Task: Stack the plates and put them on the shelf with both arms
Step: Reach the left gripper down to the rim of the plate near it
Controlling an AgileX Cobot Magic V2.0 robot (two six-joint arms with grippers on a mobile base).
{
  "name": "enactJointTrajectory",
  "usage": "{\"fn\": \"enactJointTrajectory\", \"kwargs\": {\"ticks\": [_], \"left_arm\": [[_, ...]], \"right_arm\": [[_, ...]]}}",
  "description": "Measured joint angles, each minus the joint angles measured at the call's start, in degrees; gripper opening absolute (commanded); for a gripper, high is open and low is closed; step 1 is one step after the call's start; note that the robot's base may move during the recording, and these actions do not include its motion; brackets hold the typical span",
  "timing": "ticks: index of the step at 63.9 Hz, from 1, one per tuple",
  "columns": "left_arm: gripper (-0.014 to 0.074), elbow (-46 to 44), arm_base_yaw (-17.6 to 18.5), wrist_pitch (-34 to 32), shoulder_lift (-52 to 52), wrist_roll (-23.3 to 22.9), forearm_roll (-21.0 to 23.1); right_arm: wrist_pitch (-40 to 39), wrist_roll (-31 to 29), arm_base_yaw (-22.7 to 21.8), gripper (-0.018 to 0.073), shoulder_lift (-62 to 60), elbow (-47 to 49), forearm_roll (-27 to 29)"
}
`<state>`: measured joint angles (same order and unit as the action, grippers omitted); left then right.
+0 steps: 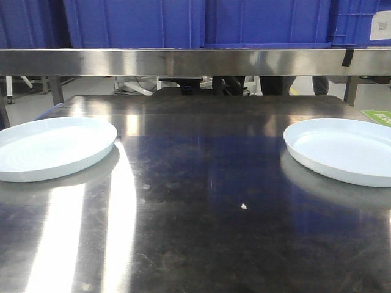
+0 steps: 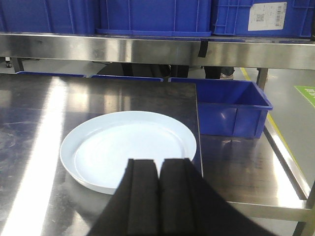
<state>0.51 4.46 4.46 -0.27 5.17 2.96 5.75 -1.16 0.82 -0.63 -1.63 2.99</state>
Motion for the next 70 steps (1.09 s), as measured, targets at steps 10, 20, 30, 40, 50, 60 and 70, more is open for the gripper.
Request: {"fn": "enactJointTrajectory", "kwargs": {"ticks": [10,20,30,40,50,60,70], "left_arm": [[0.008,0.0,0.0,0.0,0.0,0.0,0.0],[0.008,0.0,0.0,-0.2,0.0,0.0,0.3],[0.0087,-0.6,0.0,0.0,0.0,0.0,2.0],[0.0088,-7.8,0.0,7.1,0.3,0.0,2.2],[0.0088,-17.9,0.0,18.0,5.5,0.0,2.5],[0.0088,-24.0,0.0,25.5,15.8,0.0,2.5],[0.0088,-28.3,0.0,32.5,26.9,0.0,2.7]], "right_arm": [[0.0,0.0,0.0,0.0049,0.0,0.0,0.0],[0.0,0.0,0.0,0.0049,0.0,0.0,0.0],[0.0,0.0,0.0,0.0049,0.0,0.0,0.0],[0.0,0.0,0.0,0.0049,0.0,0.0,0.0],[0.0,0.0,0.0,0.0049,0.0,0.0,0.0],[0.0,0.0,0.0,0.0049,0.0,0.0,0.0],[0.0,0.0,0.0,0.0049,0.0,0.0,0.0]]}}
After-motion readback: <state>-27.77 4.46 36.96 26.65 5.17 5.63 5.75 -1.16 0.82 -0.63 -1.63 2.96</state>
